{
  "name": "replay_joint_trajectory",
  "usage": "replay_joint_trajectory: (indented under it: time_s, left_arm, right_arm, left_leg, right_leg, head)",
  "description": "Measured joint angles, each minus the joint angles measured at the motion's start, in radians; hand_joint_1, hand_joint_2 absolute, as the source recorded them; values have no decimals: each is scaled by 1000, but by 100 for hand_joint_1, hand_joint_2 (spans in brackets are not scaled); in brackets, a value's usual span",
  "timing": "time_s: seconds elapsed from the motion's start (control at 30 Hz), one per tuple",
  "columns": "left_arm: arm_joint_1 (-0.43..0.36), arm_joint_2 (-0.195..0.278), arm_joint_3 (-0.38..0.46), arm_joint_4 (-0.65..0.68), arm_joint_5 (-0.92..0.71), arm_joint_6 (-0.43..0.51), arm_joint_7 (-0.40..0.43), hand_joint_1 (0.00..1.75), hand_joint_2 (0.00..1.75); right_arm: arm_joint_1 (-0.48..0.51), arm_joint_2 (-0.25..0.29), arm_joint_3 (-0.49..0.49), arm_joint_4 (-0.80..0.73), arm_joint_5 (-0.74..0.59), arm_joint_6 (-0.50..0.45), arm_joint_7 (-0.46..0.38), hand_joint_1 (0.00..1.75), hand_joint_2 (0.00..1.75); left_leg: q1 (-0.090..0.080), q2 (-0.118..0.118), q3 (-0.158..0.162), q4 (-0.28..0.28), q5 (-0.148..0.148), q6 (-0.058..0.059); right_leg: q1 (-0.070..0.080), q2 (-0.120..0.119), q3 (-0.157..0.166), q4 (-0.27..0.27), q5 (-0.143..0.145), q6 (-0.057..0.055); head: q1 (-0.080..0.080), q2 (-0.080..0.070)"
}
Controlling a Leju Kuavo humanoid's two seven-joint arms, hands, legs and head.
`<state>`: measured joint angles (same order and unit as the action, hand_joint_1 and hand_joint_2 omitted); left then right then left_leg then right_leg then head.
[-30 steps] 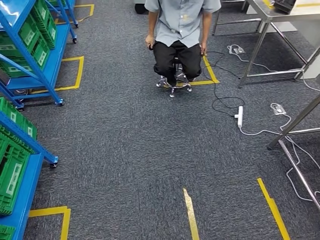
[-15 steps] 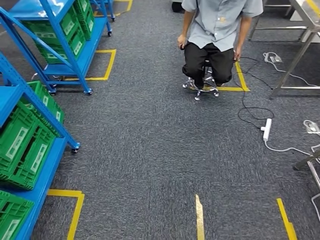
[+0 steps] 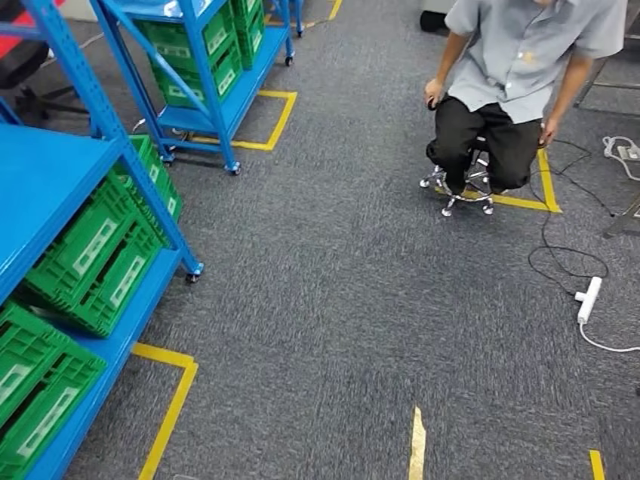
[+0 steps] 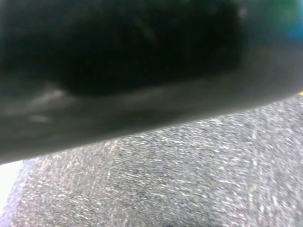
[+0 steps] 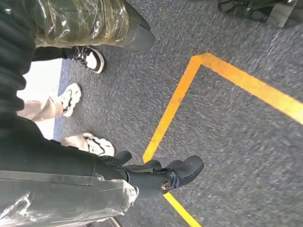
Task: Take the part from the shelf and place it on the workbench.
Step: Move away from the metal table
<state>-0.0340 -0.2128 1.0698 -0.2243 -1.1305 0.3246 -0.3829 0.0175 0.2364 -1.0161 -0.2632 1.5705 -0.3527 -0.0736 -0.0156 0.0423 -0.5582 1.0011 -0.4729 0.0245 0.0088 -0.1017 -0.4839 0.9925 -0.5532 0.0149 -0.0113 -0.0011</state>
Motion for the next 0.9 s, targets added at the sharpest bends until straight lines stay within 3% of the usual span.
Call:
replay_joint_trajectory:
  time_s: [0.07, 0.1, 0.17, 0.2, 0.23, 0.27, 0.33, 0.37, 0.43, 0.5, 0.57, 0.63, 0.67, 0.7, 0.73, 0.8, 0.83, 0.9]
  left_arm:
    - [2, 1, 1, 0, 0, 0, 0, 0, 0]
    - [2, 1, 1, 0, 0, 0, 0, 0, 0]
    - [0, 1, 1, 0, -1, -2, 0, 0, 0]
    - [1, 1, 1, 0, -1, -3, 0, 0, 0]
    - [1, 1, 1, 0, -1, -3, 0, 0, 0]
    - [1, 0, 1, 0, -1, -3, 1, 0, 0]
    - [2, 0, 1, 0, -1, -4, 2, 0, 0]
    - [1, 1, 2, 0, -2, -4, 2, 0, 0]
    - [1, 1, 4, 0, -2, -6, 2, 0, 0]
    - [5, 2, 8, 0, -2, -6, 2, 0, 0]
    - [6, 3, 11, 0, -4, -6, 2, 0, 0]
    - [4, 4, 13, 0, -4, -6, 1, 0, 0]
    - [3, 4, 14, 0, -4, -7, 1, 0, 0]
    - [3, 4, 15, 0, -4, -7, 0, 0, 0]
    - [3, 4, 16, 0, -4, -7, -2, 0, 0]
    - [5, 4, 17, 0, -6, -9, -3, 0, 0]
    - [5, 4, 18, 0, -7, -10, -3, 0, 0]
    - [1, 5, 19, 0, -10, -10, -3, 0, 0]
  right_arm:
    - [-1, -2, 4, 1, 0, -1, 3, 0, 175]
    - [0, -3, 5, 3, 0, -1, 5, 0, 175]
    - [4, -7, 9, 6, 0, -1, 8, 0, 175]
    - [5, -9, 10, 7, 0, 0, 9, 0, 175]
    - [5, -11, 12, 7, 0, 0, 9, 0, 175]
    - [5, -13, 12, 7, 0, 1, 10, 0, 175]
    - [5, -16, 13, 8, 0, 4, 10, 0, 175]
    - [5, -16, 13, 10, 0, 6, 10, 0, 175]
    - [4, -17, 13, 13, 0, 11, 10, 0, 175]
    - [3, -18, 14, 14, 0, 13, 10, 0, 175]
    - [3, -19, 14, 15, 0, 14, 10, 0, 175]
    - [4, -20, 14, 16, 0, 14, 10, 0, 175]
    - [5, -20, 14, 17, 0, 14, 10, 0, 175]
    - [6, -21, 14, 17, 0, 14, 10, 0, 175]
    - [6, -21, 14, 17, 0, 14, 10, 0, 175]
    - [4, -22, 14, 17, 0, 15, 10, 0, 175]
    - [3, -22, 14, 17, 0, 16, 10, 0, 175]
    - [2, -22, 15, 20, 0, 18, 10, 0, 175]
  left_leg:
    - [6, -18, 5, -10, 6, 9]
    - [8, -28, 5, -11, 6, 13]
    - [9, -50, 5, -11, 6, 16]
    - [9, -62, 7, -11, 6, 16]
    - [10, -74, 8, -10, 5, 16]
    - [12, -88, 11, -10, 4, 14]
    - [13, -113, 15, -6, -1, 6]
    - [13, -124, 14, -2, -3, 0]
    - [14, -144, 6, 4, -2, -13]
    - [18, -156, -1, 5, -1, -23]
    - [18, -124, -17, 40, -26, -32]
    - [18, -76, -66, 146, -85, -39]
    - [19, -65, -97, 209, -112, -41]
    - [20, -60, -119, 256, -126, -43]
    - [20, -57, -126, 270, -121, -43]
    - [19, -42, -89, 196, -63, -38]
    - [16, -19, -56, 133, -32, -34]
    - [7, 23, -9, 36, -6, -23]
  right_leg:
    - [-4, 48, -25, 58, -36, 10]
    - [-7, 76, -57, 121, -67, 14]
    - [-11, 97, -132, 262, -119, 20]
    - [-13, 99, -157, 299, -121, 23]
    - [-15, 100, -165, 297, -101, 25]
    - [-18, 103, -152, 254, -64, 27]
    - [-28, 135, -97, 116, 14, 33]
    - [-32, 156, -71, 60, 34, 32]
    - [-34, 180, -49, 19, 36, 24]
    - [-32, 162, -46, 15, 37, 11]
    - [-33, 138, -43, 11, 40, 0]
    - [-31, 110, -41, 10, 38, -8]
    - [-29, 95, -41, 10, 36, -11]
    - [-27, 80, -40, 10, 35, -13]
    - [-26, 66, -39, 10, 33, -14]
    - [-25, 43, -34, 10, 29, -13]
    - [-23, 33, -30, 10, 26, -11]
    - [-18, 13, -26, 12, 19, -3]
  head:
    - [2, 0]
    - [4, 0]
    - [6, 0]
    - [6, 0]
    - [6, 0]
    - [6, 0]
    - [7, 0]
    - [7, 0]
    - [8, 0]
    - [9, 0]
    - [4, 0]
    - [-2, 0]
    - [-4, 0]
    - [-4, 0]
    - [-4, 0]
    - [-4, 0]
    - [-4, 0]
    - [-4, 0]
